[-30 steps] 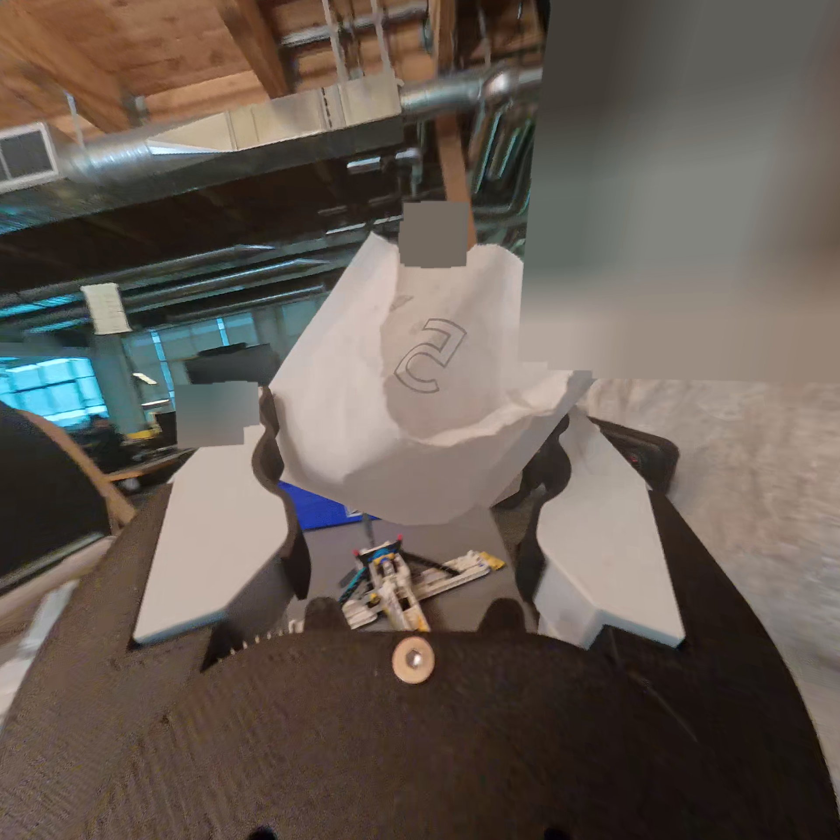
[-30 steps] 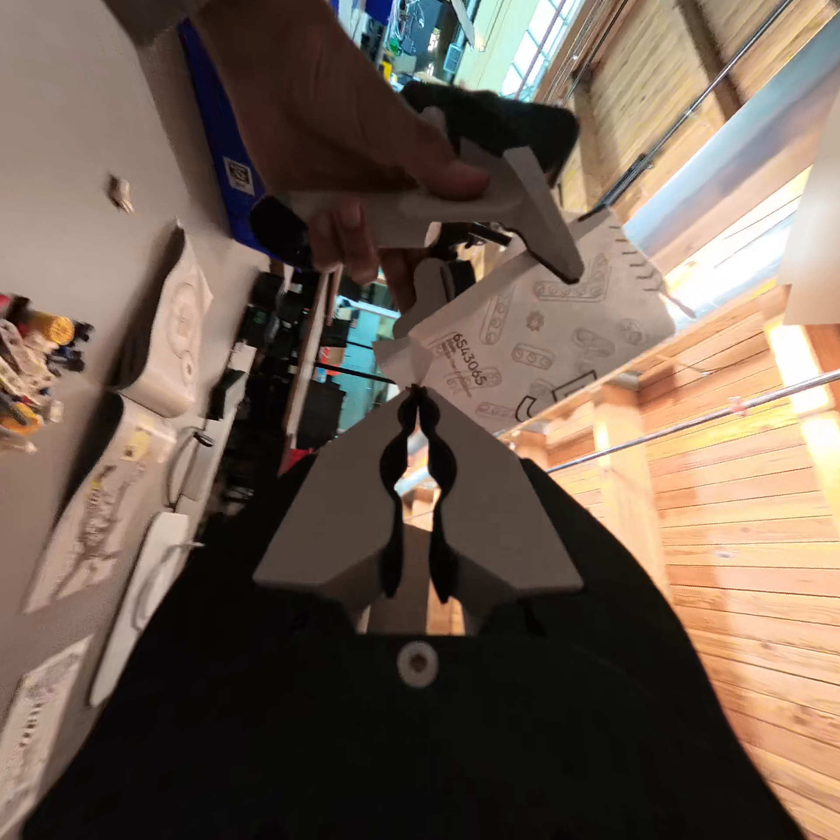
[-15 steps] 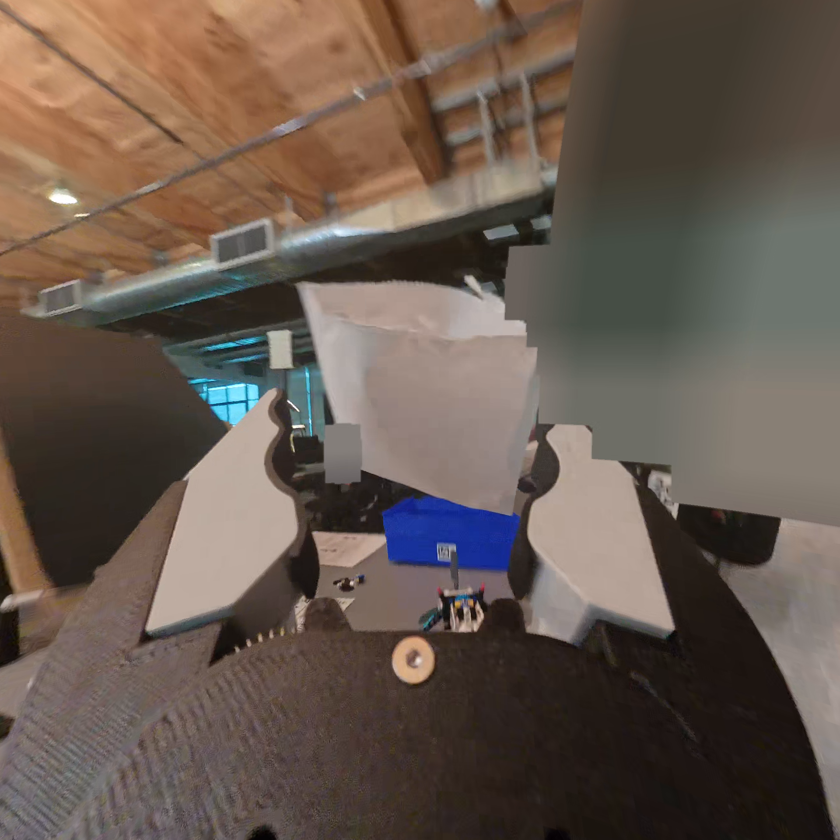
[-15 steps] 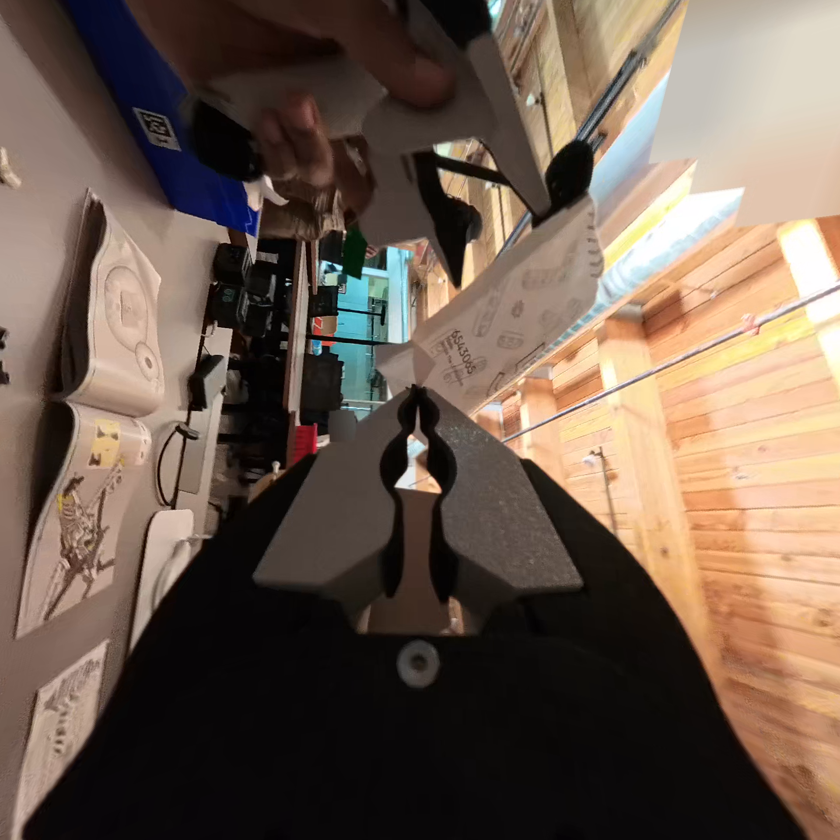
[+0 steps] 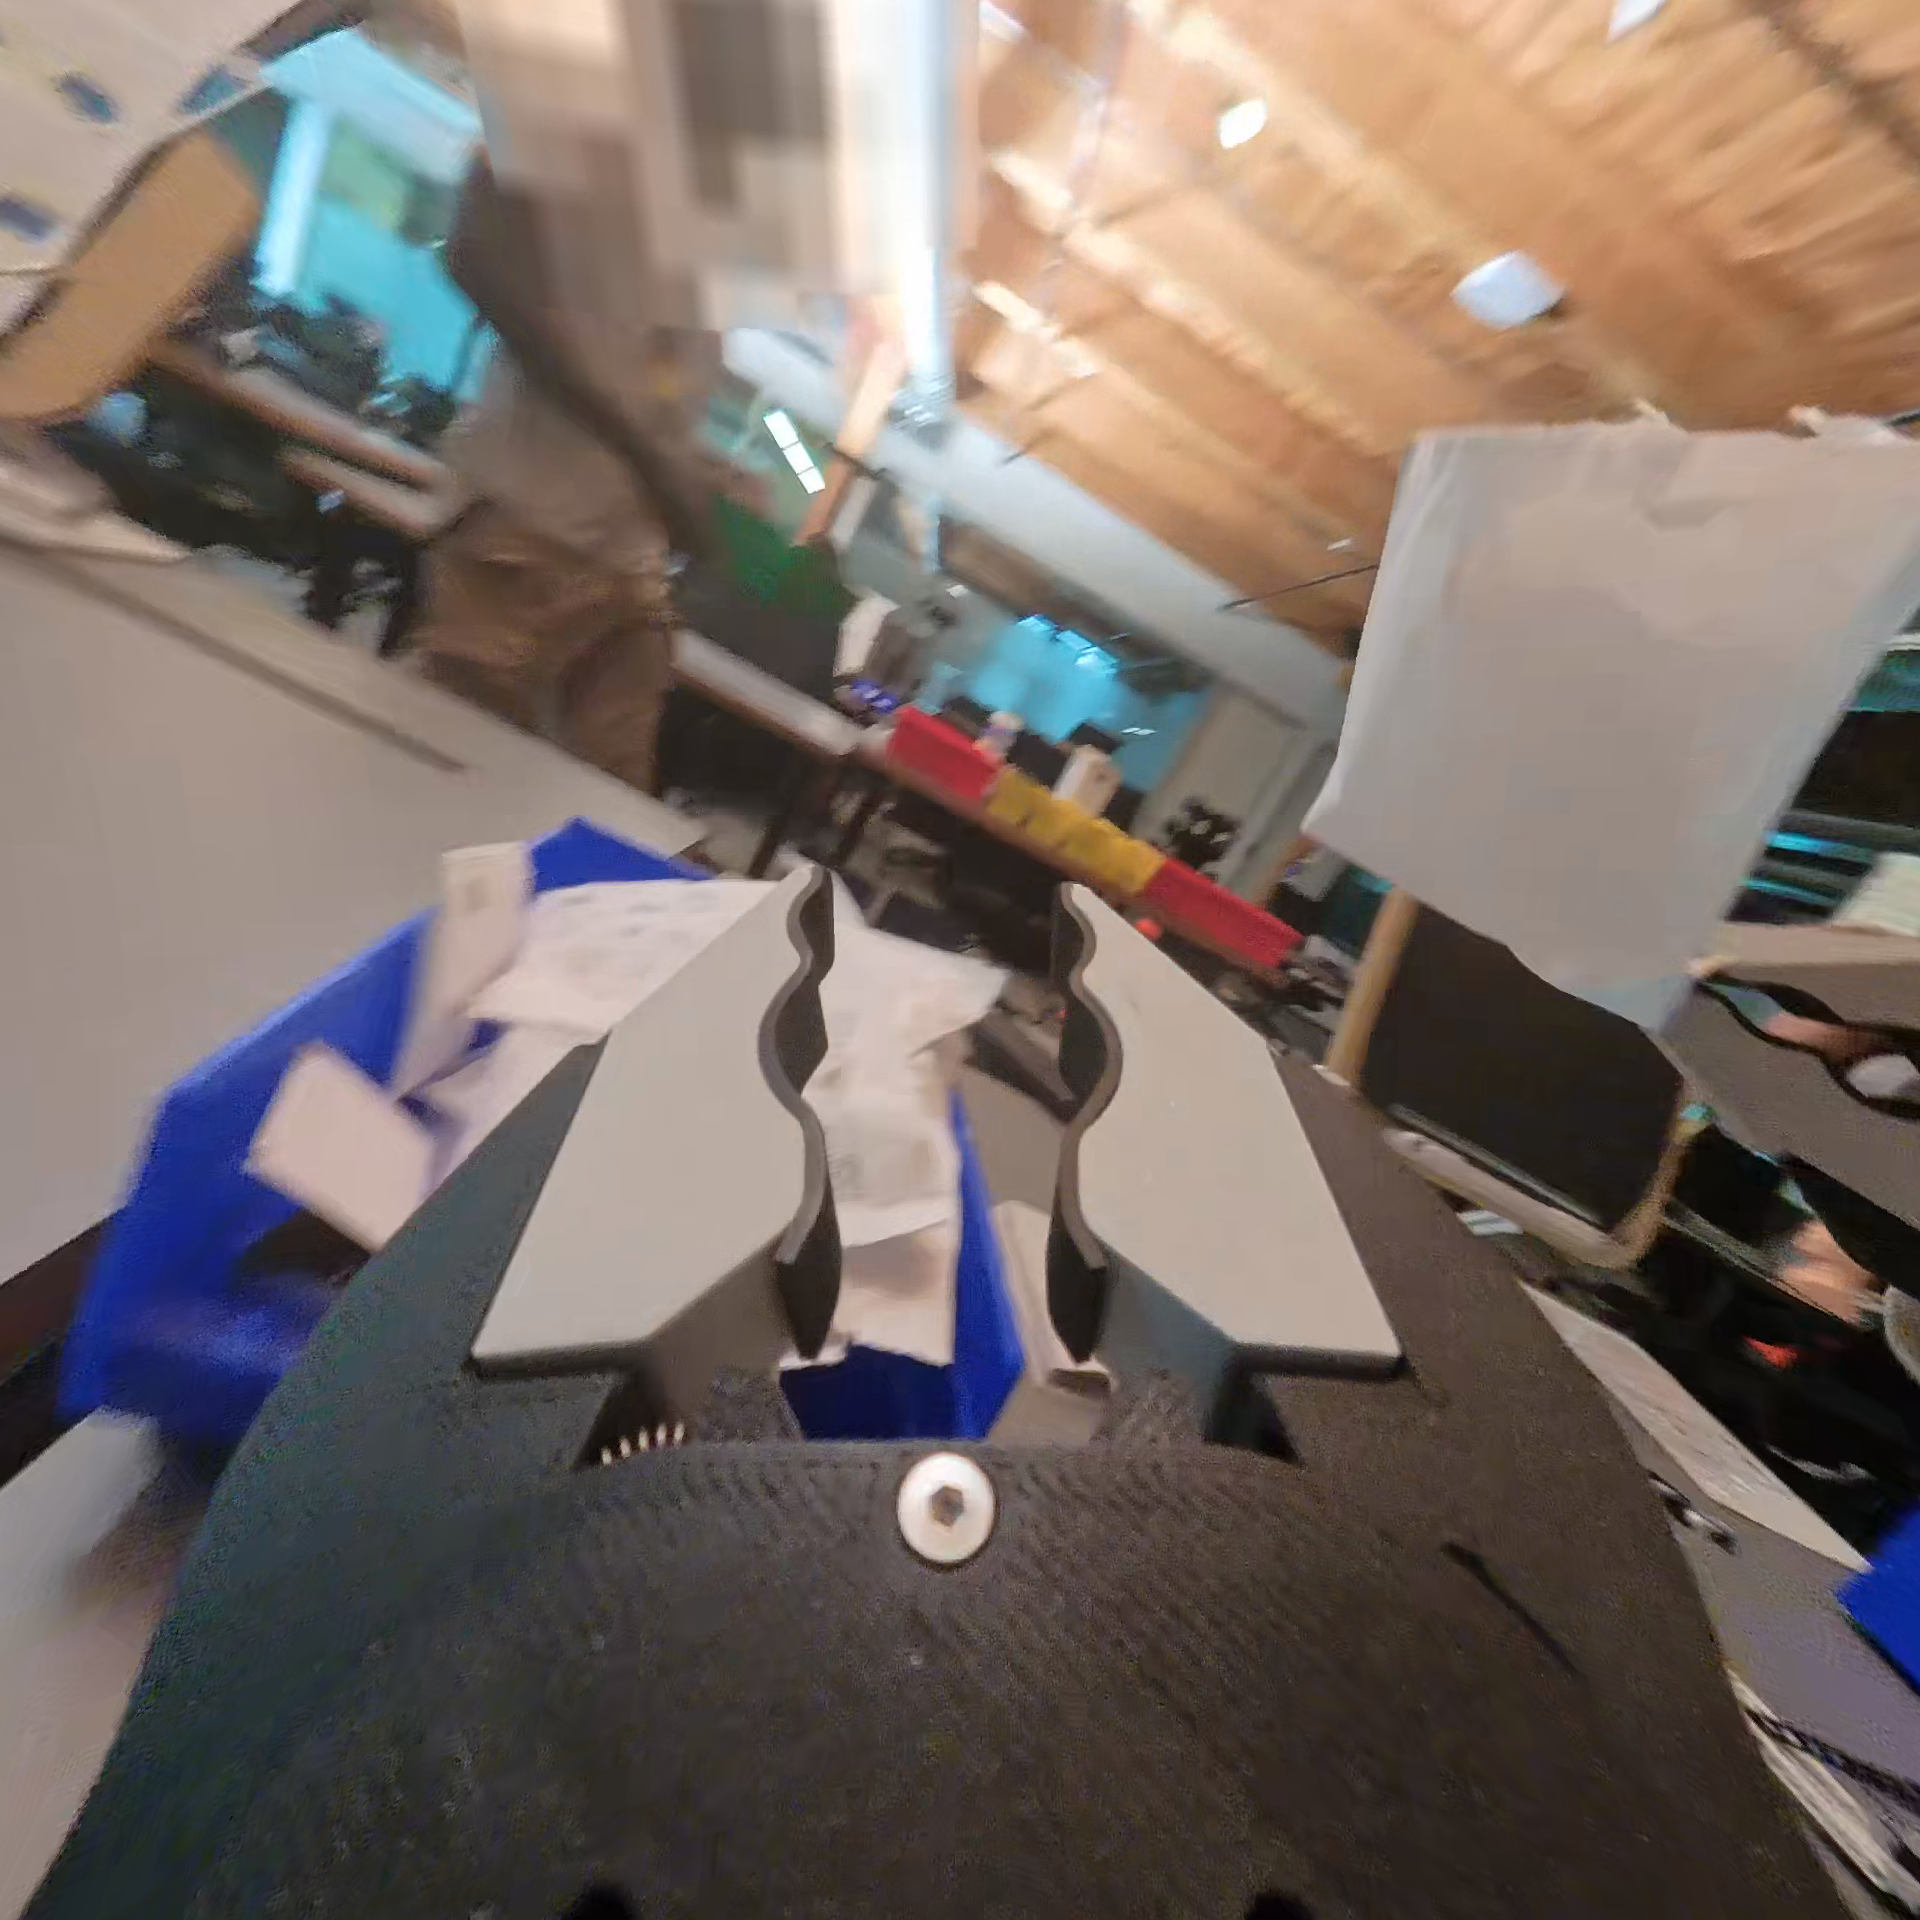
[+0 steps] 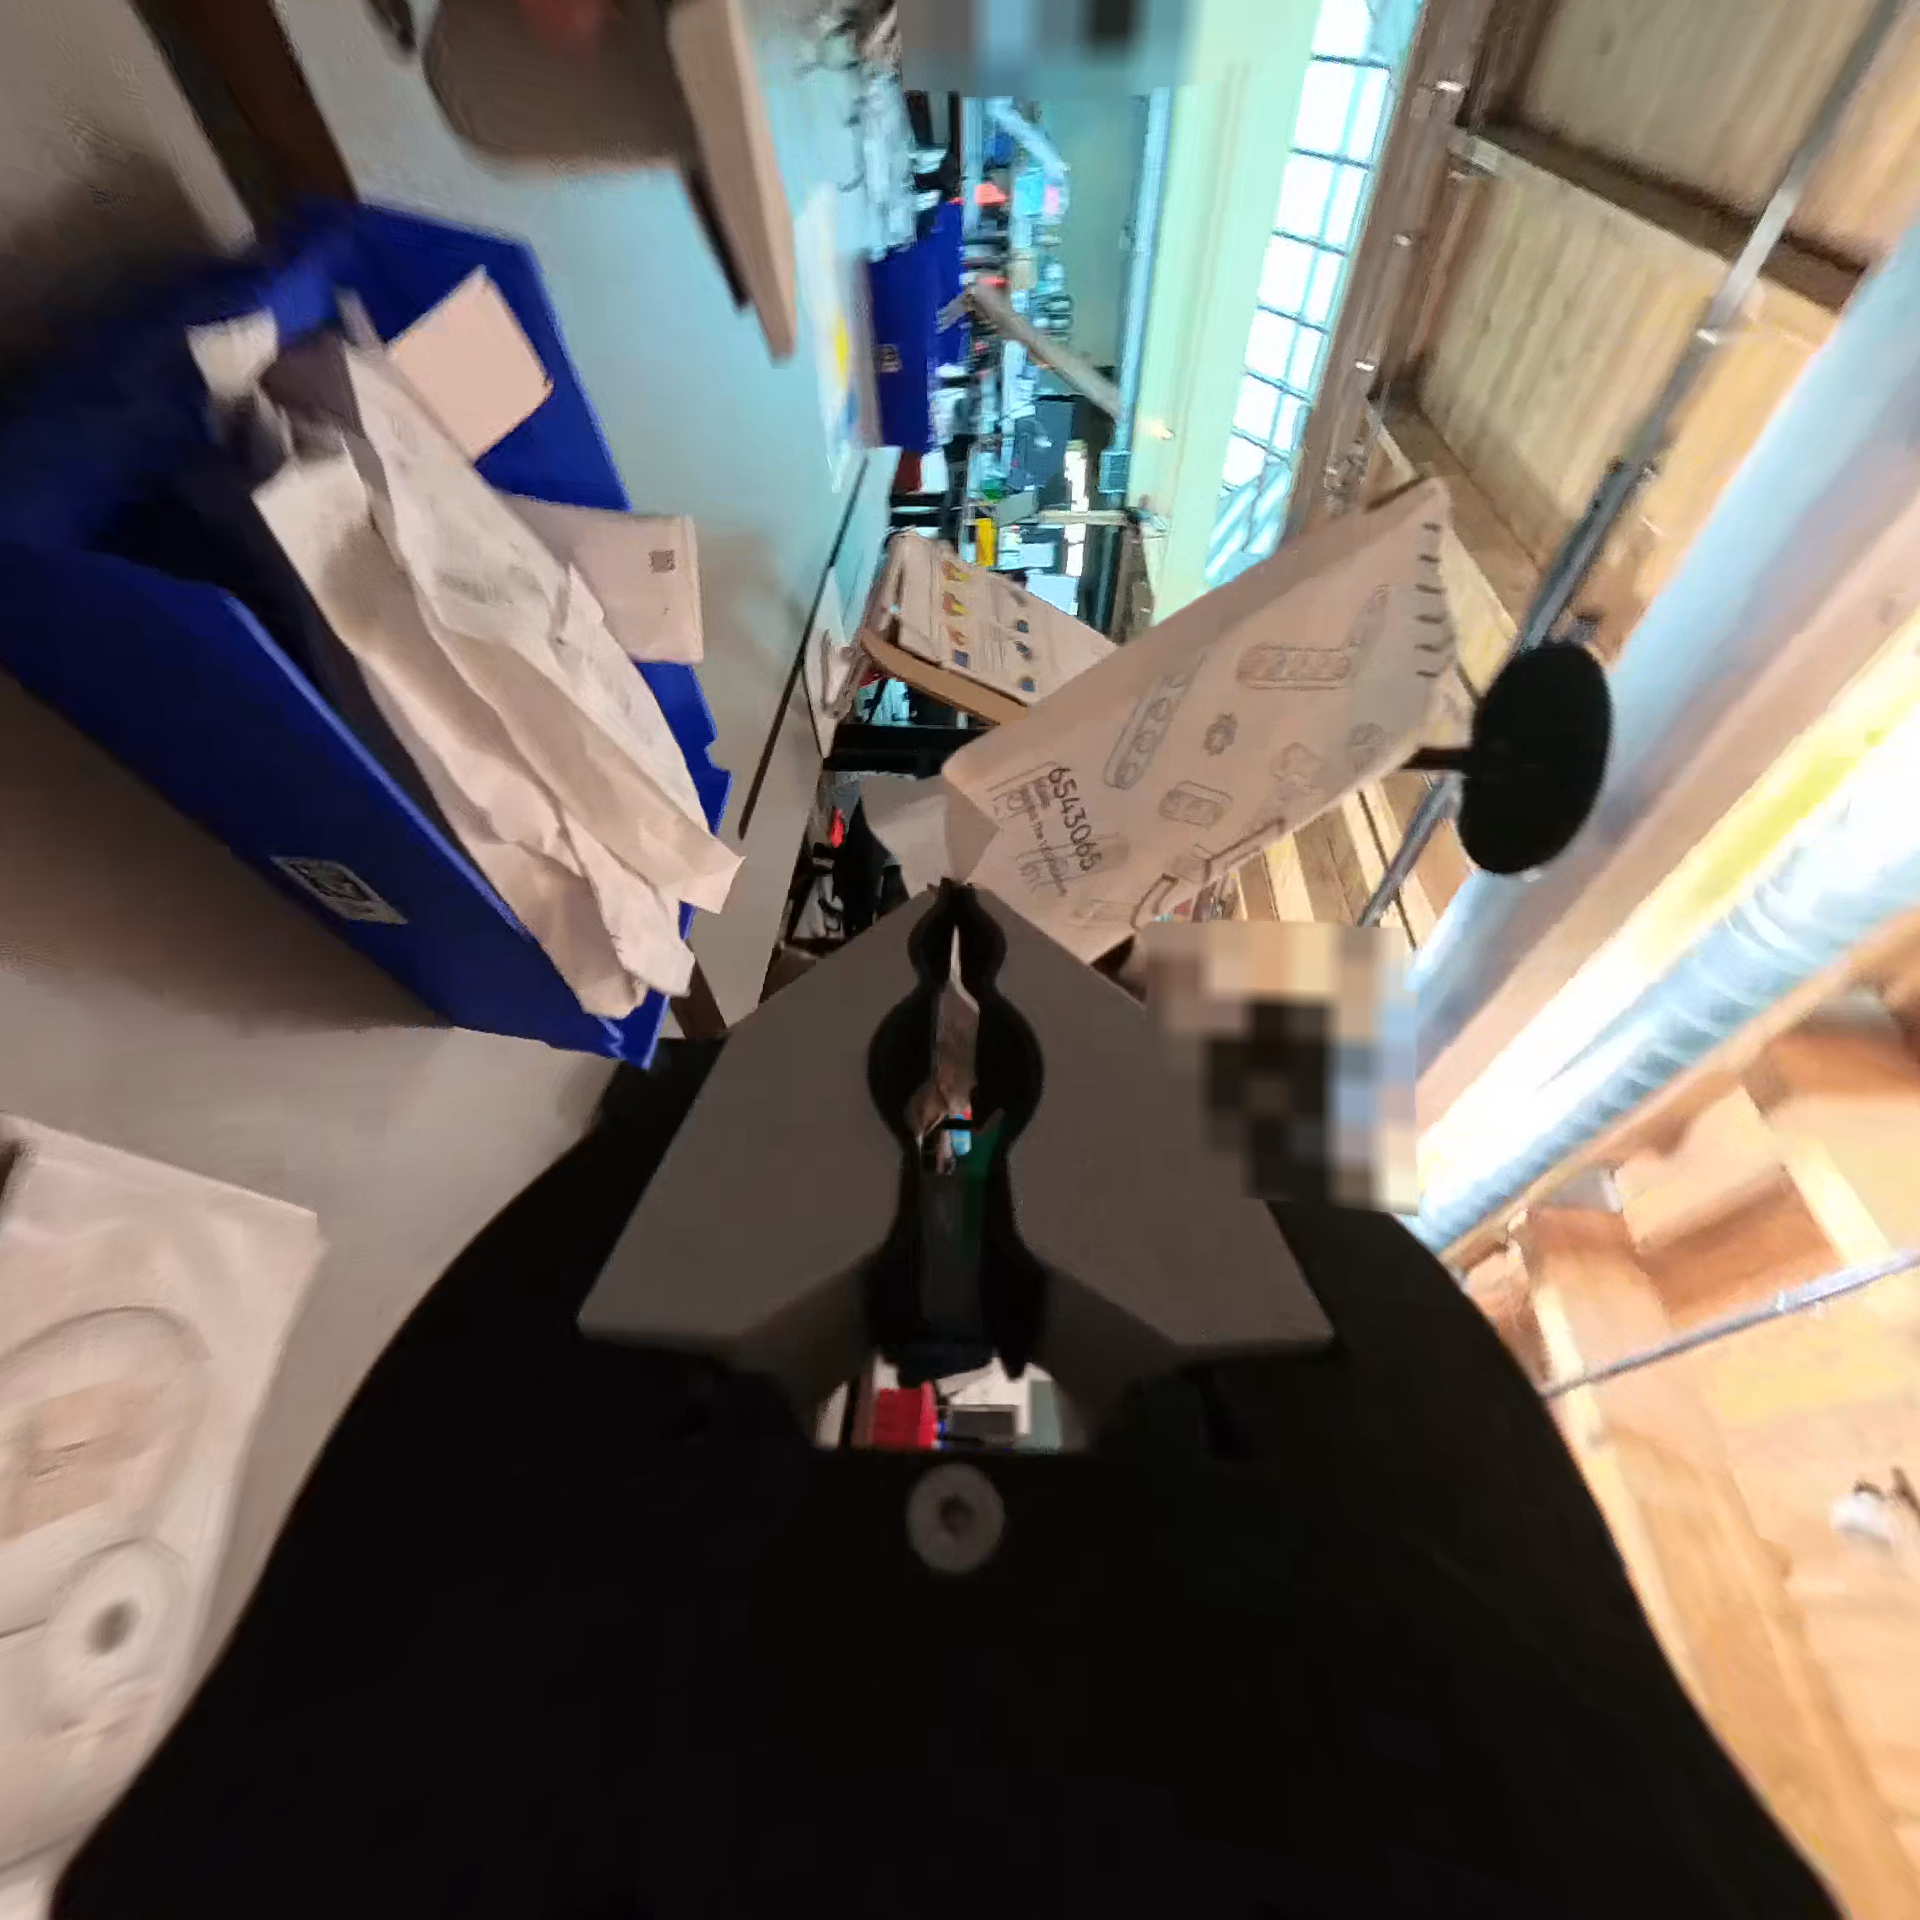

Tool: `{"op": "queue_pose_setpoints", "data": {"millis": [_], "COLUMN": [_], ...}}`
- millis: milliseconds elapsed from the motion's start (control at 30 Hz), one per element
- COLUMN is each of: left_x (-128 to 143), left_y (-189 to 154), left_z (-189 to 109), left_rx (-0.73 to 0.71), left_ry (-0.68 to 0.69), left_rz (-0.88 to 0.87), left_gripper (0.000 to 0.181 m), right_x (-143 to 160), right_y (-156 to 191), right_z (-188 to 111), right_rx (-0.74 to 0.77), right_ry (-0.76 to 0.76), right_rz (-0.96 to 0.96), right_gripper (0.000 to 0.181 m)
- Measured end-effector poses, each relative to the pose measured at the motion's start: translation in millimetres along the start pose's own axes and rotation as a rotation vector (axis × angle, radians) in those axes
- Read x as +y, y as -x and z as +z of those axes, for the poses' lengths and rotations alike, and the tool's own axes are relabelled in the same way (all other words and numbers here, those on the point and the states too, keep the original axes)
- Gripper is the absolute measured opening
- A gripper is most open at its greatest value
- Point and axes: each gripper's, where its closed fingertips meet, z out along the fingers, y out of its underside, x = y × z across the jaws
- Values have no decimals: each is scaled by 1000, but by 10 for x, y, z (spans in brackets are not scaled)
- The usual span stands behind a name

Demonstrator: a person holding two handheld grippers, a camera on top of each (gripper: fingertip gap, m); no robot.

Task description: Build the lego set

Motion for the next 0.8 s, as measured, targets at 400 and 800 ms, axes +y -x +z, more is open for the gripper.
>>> {"op": "queue_pose_setpoints", "data": {"millis": [400, 800], "left_x": [346, 31], "left_y": [393, 211], "left_z": [129, 25], "left_rx": [-92, -42], "left_ry": [100, -7], "left_rz": [-43, 7], "left_gripper": [40, 40], "right_x": [436, 555], "right_y": [984, 457], "right_z": [1833, 173], "right_rx": [-559, -450], "right_ry": [177, 240], "right_rz": [-265, 257], "right_gripper": [27, 42]}}
